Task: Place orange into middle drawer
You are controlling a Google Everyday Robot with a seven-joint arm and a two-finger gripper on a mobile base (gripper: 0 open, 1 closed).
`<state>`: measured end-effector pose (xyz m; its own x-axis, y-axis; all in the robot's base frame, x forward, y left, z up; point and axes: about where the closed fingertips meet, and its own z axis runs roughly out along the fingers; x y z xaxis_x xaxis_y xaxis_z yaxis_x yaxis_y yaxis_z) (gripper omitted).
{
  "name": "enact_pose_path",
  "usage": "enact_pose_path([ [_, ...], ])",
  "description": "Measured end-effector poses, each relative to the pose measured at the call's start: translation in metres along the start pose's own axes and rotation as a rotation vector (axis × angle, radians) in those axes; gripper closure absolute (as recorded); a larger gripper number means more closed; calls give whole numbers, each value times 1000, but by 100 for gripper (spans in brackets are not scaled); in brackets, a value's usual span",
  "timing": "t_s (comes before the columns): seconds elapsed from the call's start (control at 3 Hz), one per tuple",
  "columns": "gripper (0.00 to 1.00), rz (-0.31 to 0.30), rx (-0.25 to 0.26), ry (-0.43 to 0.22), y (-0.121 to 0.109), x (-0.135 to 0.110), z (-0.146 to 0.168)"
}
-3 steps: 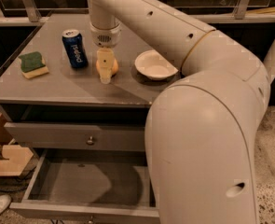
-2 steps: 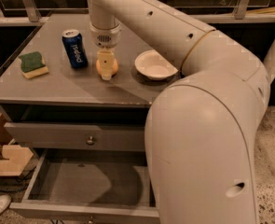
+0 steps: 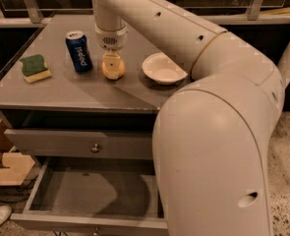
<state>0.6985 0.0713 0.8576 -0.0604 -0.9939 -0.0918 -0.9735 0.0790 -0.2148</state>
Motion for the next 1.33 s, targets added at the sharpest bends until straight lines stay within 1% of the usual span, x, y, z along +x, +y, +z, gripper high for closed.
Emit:
enact_pose_path([
  [0.33, 100, 0, 0, 0, 0, 0, 0],
  [0.67, 100, 5, -5, -12, 0, -1, 0],
  [1.0, 100, 21, 10, -30, -4, 4, -16],
  [1.33, 100, 60, 55, -85, -2, 21, -68],
])
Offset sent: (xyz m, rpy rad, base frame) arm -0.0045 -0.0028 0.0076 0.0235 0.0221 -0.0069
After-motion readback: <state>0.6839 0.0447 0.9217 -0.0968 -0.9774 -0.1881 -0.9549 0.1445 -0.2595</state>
